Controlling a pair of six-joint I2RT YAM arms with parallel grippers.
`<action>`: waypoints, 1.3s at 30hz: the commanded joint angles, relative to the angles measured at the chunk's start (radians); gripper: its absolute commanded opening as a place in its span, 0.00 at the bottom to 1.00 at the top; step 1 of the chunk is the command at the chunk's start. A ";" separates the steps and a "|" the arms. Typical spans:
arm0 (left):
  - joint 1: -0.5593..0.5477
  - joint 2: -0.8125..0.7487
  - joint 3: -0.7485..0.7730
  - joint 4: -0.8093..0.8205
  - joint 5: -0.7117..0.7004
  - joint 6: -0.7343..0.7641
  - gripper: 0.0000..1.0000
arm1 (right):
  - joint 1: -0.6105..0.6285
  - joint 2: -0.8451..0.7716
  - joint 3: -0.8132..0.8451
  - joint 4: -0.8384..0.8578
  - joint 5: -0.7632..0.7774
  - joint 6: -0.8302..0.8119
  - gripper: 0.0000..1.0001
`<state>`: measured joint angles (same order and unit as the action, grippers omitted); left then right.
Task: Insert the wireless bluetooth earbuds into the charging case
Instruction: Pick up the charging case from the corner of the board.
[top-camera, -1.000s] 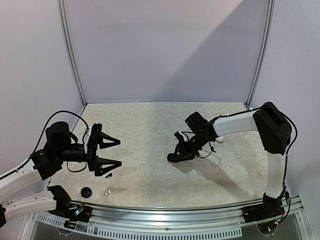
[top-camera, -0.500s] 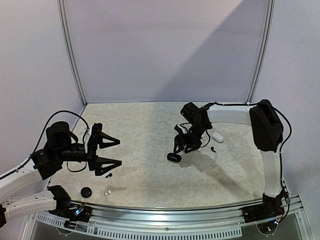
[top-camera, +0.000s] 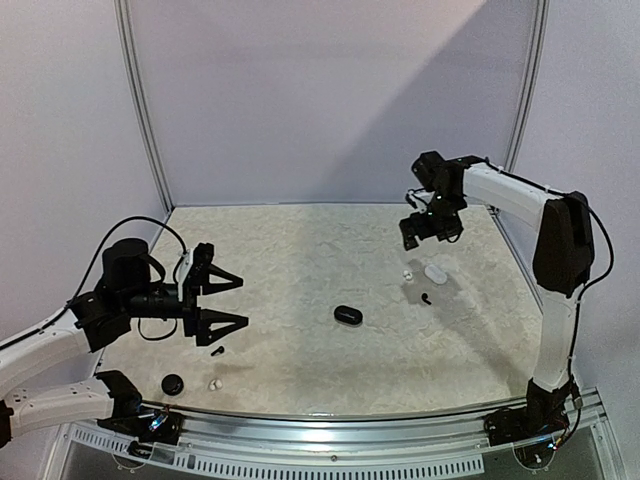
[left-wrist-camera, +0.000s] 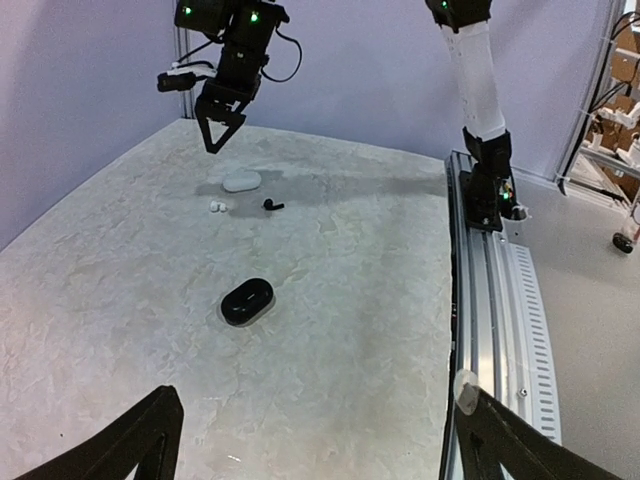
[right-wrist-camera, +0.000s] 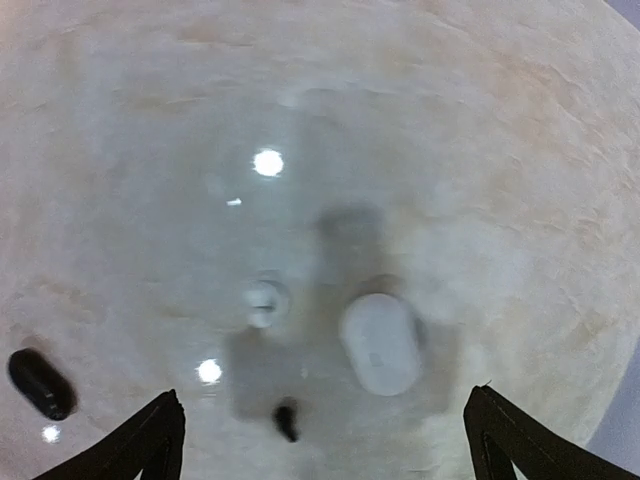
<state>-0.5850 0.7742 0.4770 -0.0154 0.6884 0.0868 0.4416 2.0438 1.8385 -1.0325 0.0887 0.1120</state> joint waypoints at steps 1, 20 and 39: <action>0.031 0.035 0.040 -0.020 -0.005 0.033 0.96 | -0.076 0.050 -0.047 -0.021 0.015 -0.112 0.99; 0.057 0.145 0.071 -0.006 0.014 0.096 0.96 | -0.169 0.184 -0.127 0.066 -0.127 -0.221 0.78; 0.065 0.127 0.062 0.144 -0.056 -0.092 0.96 | -0.122 -0.102 -0.353 0.307 -0.003 -0.253 0.15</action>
<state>-0.5377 0.9154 0.5251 0.0219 0.6823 0.1249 0.2771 2.1342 1.5848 -0.8589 -0.0055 -0.1184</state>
